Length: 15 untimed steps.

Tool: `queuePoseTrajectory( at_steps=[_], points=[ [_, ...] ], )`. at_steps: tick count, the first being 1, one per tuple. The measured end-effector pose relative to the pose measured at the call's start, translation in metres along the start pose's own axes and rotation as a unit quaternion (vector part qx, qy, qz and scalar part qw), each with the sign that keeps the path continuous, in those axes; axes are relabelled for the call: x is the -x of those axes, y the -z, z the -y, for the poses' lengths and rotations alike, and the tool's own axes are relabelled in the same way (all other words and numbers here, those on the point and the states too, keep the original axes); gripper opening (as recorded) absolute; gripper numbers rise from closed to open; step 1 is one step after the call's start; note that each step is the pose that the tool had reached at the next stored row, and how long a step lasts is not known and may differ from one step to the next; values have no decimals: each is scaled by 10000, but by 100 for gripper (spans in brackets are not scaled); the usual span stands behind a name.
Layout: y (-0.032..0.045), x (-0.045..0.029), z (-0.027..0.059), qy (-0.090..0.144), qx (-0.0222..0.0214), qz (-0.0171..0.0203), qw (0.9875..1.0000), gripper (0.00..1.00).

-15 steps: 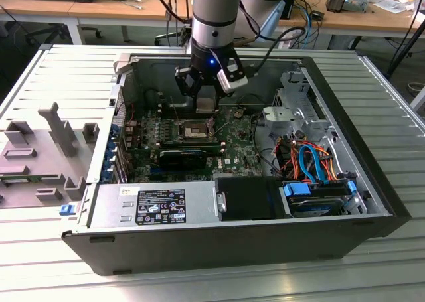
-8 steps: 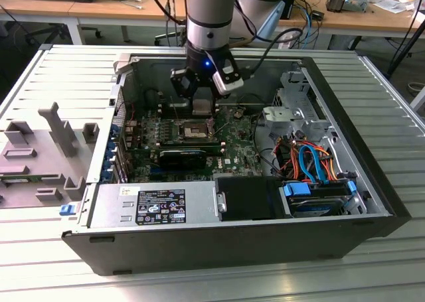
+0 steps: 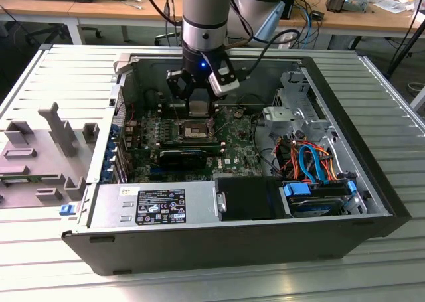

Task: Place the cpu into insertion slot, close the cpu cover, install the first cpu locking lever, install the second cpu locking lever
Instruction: 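Place the cpu into insertion slot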

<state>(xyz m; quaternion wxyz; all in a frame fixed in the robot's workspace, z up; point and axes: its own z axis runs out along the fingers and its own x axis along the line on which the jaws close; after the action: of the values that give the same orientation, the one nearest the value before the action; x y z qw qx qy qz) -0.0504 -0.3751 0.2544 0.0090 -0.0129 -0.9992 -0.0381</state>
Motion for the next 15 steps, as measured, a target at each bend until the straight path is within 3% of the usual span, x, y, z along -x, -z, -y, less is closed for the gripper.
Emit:
queuePoseTrajectory(
  at_steps=[9, 10, 11, 13, 15],
  points=[
    [-2, -11, 4, 0, -11, 1, 10000, 54],
    [-2, -12, 4, -2, -83, 3, 10000, 54],
    [-1, -12, 3, -4, -237, 6, 9997, 54],
    [-2, -12, 2, -7, -399, 11, 9992, 54],
    [-2, -11, 2, -6, -405, 11, 9992, 54]
  ],
)
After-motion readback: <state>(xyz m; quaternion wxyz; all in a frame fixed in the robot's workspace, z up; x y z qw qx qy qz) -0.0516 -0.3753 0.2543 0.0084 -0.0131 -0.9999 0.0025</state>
